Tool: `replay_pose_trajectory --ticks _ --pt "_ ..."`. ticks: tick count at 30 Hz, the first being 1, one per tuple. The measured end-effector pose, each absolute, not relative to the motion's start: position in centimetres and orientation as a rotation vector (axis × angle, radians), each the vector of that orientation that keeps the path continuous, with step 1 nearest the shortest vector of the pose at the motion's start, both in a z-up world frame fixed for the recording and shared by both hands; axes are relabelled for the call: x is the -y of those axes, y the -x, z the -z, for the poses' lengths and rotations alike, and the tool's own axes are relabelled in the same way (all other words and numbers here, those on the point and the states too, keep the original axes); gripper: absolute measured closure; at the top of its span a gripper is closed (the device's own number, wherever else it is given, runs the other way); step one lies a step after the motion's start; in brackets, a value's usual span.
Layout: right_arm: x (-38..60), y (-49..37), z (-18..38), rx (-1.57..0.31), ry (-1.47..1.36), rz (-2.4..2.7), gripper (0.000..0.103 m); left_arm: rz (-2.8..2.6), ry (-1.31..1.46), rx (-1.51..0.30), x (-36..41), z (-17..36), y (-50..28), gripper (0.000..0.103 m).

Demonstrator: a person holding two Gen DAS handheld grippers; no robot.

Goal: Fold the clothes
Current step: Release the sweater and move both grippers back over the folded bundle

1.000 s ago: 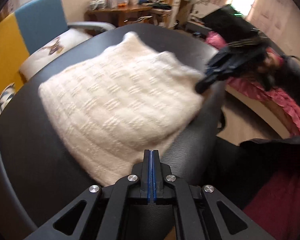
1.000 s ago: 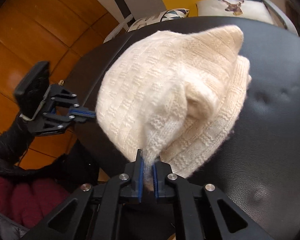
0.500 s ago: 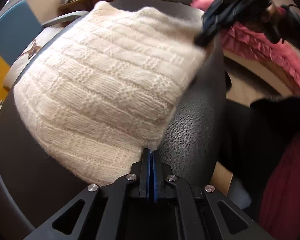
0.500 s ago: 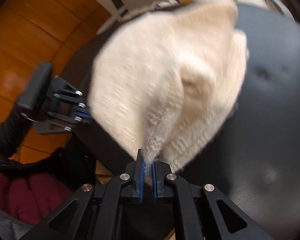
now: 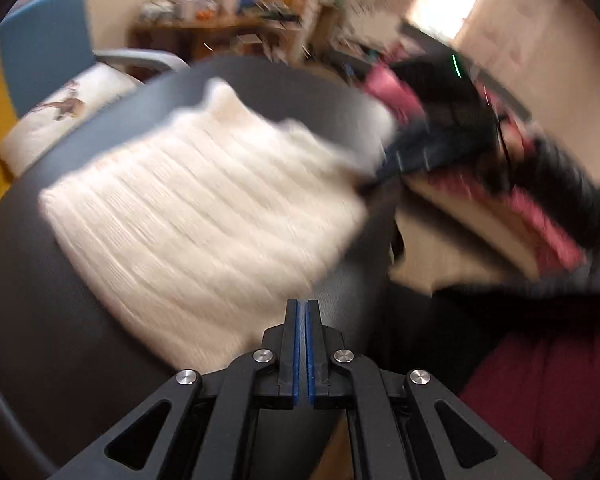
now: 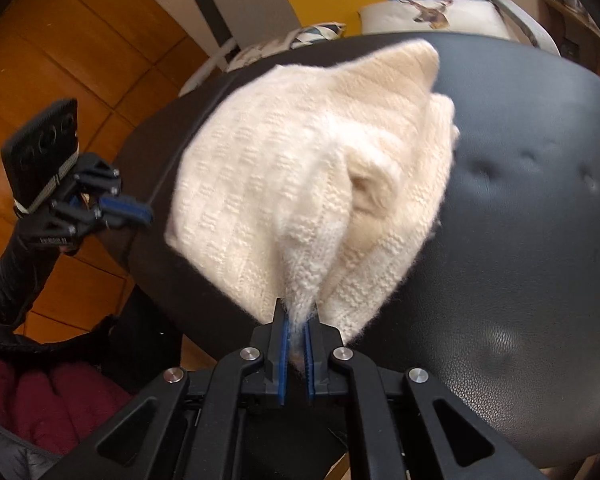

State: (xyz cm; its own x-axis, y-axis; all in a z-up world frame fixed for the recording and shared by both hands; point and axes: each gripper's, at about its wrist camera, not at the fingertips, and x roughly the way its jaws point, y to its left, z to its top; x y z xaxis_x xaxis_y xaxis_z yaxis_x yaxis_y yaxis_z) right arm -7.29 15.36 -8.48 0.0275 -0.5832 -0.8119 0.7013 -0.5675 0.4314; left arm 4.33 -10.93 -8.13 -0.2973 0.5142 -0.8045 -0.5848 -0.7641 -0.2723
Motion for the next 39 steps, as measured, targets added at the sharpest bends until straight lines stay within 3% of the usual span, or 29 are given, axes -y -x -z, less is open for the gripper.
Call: replay_pose_trajectory --ticks 2,7,11,16,20,26,29,35,39 --pt "-15.7 7.4 8.3 -0.145 -1.344 1.762 0.098 -2.101 1.281 -0.071 10.7 8.7 -3.2 0.1" --pt "-16.2 7.6 9.3 -0.19 -1.384 1.852 0.098 -2.075 1.387 -0.204 9.1 12.9 -2.9 0.1" --pt "-16.3 8.0 11.4 -0.158 -1.424 1.879 0.098 -2.087 1.39 -0.156 9.3 14.1 -3.0 0.1" --pt "-16.7 8.6 10.8 -0.201 -1.414 1.934 0.096 -2.025 1.392 -0.358 8.3 13.7 -4.5 0.1" --pt "-17.6 8.2 8.7 -0.144 -1.365 1.916 0.085 -2.016 1.384 -0.293 8.9 11.7 -4.1 0.1" --pt "-16.8 8.0 4.1 -0.087 -1.174 1.942 0.084 -2.025 1.298 -0.144 10.2 7.4 -3.5 0.098" --pt "-15.4 8.1 2.2 -0.066 -1.085 1.939 0.084 -2.084 1.21 -0.068 11.1 5.0 -2.5 0.091" --pt "-9.9 10.9 6.5 -0.177 -1.206 1.974 0.085 -2.273 1.225 0.089 12.3 6.3 2.1 0.084" --pt "-12.5 13.5 10.5 0.036 -1.338 1.961 0.095 -2.266 1.341 0.143 12.3 10.2 3.6 0.084"
